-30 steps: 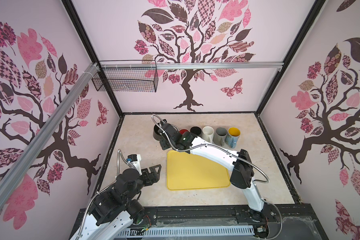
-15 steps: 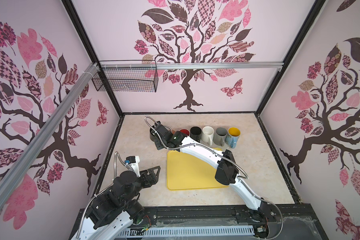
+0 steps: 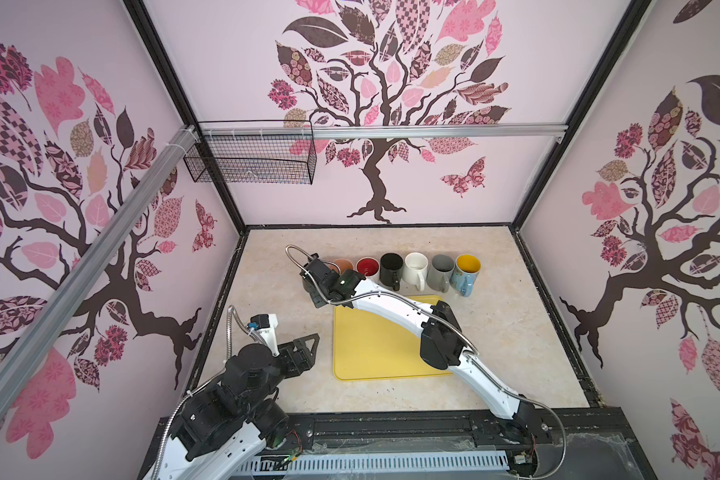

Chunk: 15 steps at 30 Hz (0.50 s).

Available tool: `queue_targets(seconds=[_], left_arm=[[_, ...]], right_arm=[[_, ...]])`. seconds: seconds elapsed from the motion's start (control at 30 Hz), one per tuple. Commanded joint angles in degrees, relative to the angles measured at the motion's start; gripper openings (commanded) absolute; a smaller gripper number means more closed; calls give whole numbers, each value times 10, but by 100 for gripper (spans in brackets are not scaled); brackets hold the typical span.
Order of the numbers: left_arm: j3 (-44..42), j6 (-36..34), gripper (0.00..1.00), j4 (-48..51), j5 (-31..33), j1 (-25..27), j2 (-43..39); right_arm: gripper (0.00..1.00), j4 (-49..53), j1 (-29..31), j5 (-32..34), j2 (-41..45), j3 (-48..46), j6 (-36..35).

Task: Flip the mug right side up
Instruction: 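Lower the black mug upright at the row's end and open the right gripper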

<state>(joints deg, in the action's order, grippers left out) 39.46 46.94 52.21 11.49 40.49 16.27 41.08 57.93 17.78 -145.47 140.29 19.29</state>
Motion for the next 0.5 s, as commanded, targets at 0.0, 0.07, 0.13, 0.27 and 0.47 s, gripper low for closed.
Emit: queue_targets(seconds=[0.0,0.07,0.13,0.27,0.47], left_arm=[[-13,4,85,1,9,-1,-7],[-13,4,85,2,10,-1,-7],[-14,5,85,1,10,-1,-7],[-14,4,85,0,11,-1,-3],[-15,8,85,3,15,-1,4]], right_arm=[[0,-36,-2,27,-14,38,-7],[0,-33,-2,34,-19,42,-8],[0,-32,-4,36,-23,43,-10],[0,-32,-6,41,-28,44,-10],[0,-30,-6,62,-30,44,-13]])
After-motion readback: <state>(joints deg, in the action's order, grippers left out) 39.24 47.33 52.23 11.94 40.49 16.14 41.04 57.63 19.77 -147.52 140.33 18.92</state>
